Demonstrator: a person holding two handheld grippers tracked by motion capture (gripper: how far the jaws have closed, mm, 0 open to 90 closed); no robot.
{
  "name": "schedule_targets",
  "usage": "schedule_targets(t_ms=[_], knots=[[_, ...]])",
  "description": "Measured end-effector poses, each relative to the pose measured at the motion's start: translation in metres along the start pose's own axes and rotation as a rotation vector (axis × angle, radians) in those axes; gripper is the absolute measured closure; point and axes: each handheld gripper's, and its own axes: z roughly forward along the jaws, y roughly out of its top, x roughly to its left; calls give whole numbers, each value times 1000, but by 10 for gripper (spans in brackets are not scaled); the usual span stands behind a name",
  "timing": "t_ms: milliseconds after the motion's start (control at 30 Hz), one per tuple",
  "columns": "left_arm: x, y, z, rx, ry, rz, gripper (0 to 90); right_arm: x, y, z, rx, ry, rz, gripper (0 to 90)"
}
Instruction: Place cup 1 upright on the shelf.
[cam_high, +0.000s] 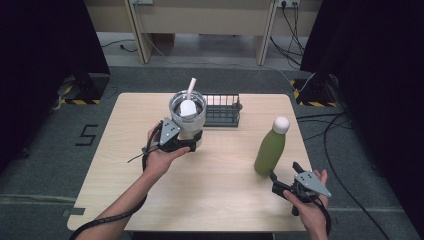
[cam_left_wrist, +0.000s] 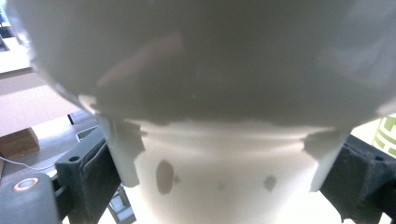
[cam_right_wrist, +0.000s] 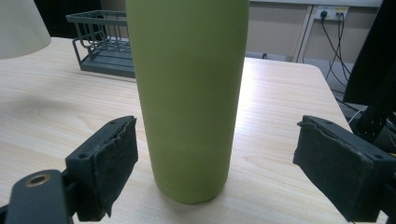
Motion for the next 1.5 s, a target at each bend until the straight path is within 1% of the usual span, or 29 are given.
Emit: schedule_targets(t_ms=[100,200,800,867,1300,1400,1433,1500], knots=[[2,2,2,-3,8,0,100,0,0,0,2,-1,-3,133],[3,5,6,-1,8,6,100,0,0,0,1,-1,-3,133],[5,15,27,-3,15,13,100,-2,-2,0,6,-1,-1,133],[6,16,29,-5,16,8,101,-2,-2,0,6,-1,-2,133],[10,22,40,-10,24,9,101,-2,-2,1,4,-1,-5,133],[11,23,43,-11,29,12,100,-2,-2,1,5,1,4,133],[11,24,44,-12,31,13,100,-2,-2,1,1,-2,-7,133],[12,25,45,-12,33,13,100,-2,-2,1,4,1,3,133]])
